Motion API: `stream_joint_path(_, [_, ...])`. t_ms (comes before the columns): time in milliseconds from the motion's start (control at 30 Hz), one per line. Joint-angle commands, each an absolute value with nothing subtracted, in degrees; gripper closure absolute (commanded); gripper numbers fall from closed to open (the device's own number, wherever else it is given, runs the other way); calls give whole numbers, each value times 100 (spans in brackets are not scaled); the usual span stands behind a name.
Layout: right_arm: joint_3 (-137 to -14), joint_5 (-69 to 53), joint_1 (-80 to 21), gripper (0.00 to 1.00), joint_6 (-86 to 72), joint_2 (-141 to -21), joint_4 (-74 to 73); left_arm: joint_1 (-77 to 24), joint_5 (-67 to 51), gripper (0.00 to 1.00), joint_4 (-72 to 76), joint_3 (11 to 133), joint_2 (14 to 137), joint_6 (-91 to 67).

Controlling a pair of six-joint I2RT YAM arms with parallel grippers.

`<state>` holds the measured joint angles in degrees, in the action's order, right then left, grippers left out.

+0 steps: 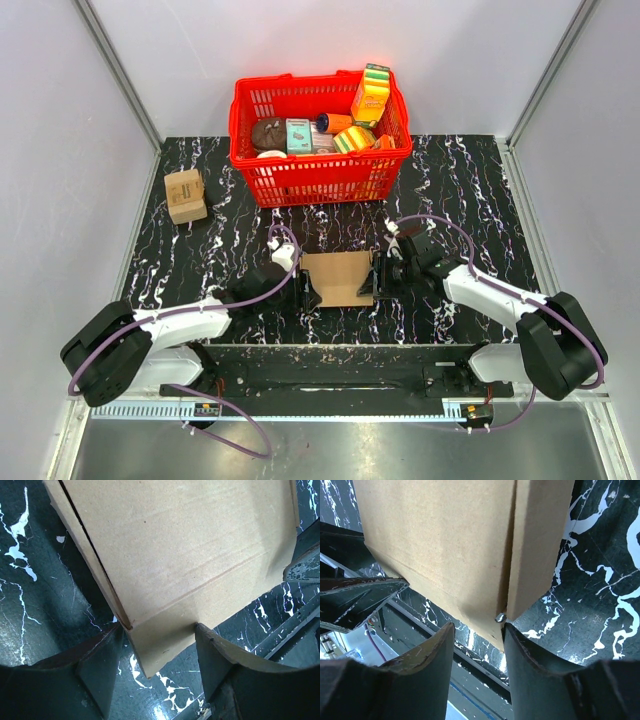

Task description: Fold the paper box

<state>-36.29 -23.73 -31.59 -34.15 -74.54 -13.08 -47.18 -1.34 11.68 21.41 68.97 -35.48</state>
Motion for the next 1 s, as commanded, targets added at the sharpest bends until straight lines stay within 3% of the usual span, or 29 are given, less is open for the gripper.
stream_joint_path(0, [-3735, -2742, -3199, 51, -3586, -7462, -659, -4772, -510, 38, 1687, 2400, 6812, -3621])
stream_joint_path(400, [-3893, -1882, -3208, 34, -3068, -7243, -1572, -4755, -325, 37, 1310, 2487, 6689, -3463])
stream_joint_path(967, [-4175, -993, -3199, 31, -2742, -6996, -2338, -4632, -378, 38, 1292, 2426, 6680, -3428])
